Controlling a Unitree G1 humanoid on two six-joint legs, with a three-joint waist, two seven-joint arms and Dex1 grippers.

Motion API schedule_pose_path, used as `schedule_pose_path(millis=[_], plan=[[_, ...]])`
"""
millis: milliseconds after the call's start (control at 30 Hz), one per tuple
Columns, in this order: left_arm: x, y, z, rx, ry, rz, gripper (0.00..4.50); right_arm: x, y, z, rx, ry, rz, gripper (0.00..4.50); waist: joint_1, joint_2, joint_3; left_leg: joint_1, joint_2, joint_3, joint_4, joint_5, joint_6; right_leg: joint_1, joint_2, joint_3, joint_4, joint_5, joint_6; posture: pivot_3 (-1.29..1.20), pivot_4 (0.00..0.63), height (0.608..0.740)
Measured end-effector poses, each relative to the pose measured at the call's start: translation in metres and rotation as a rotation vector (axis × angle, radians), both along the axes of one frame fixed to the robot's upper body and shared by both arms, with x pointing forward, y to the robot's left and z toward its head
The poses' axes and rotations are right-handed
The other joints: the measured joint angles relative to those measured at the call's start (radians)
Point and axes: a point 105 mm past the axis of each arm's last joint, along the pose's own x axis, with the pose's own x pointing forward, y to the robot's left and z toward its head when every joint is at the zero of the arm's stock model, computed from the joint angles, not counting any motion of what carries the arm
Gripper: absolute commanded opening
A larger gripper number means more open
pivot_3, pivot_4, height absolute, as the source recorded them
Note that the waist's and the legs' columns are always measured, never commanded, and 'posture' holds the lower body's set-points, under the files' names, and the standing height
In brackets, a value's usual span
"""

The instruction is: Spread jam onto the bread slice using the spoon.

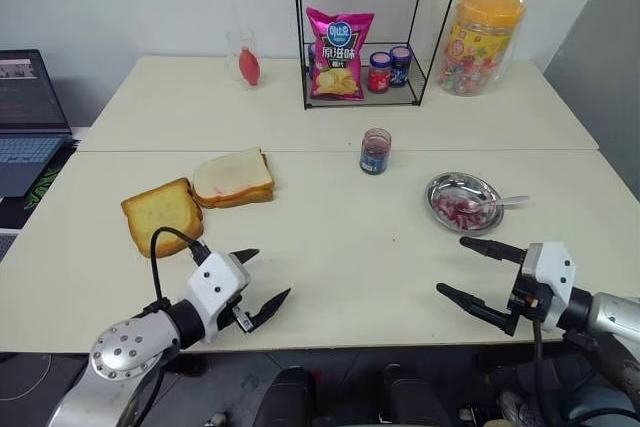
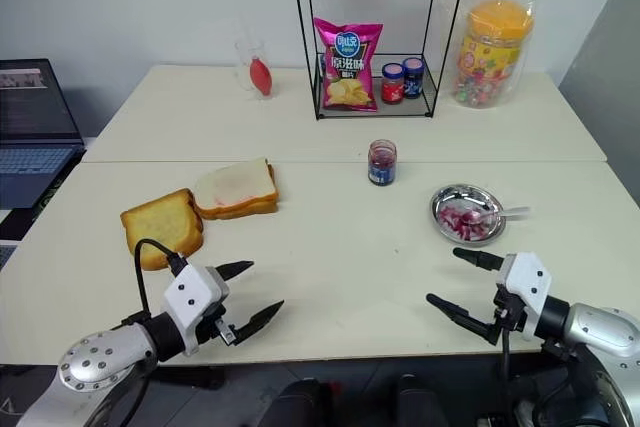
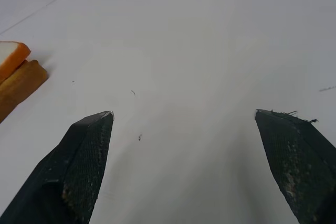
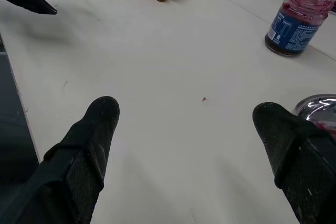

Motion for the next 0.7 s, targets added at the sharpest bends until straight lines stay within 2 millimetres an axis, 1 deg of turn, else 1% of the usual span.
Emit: schedule_pose_path(millis=[233,500,700], plan=[[-0.0018,-0.0033,-0.0033,-0.003,0.016,-0.013,4.5,0.0,0.0003,-0.0007,0.01,-0.007,-0.009,4.47,0.001,0.0,0.0,0.0,0.0,0.0,0.0,0.0,0.0,0.0,0.0,0.0,0.0,0.0,0.0,0.0,0.15,0.74],[-0.002,-0.0027,-0.0066,0.026,0.033,-0.017,4.5,-0.0032,0.0002,-0.0053,0.024,0.0,-0.02,4.47,0.0,0.0,0.0,0.0,0.0,0.0,0.0,0.0,0.0,0.0,0.0,0.0,0.0,0.0,0.0,0.0,0.15,0.74],[-0.0046,-0.0054,-0.0071,0.033,0.032,-0.059,4.5,-0.004,0.0011,-0.007,0.023,0.002,-0.019,4.47,0.0,0.0,0.0,0.0,0.0,0.0,0.0,0.0,0.0,0.0,0.0,0.0,0.0,0.0,0.0,0.0,0.15,0.74]])
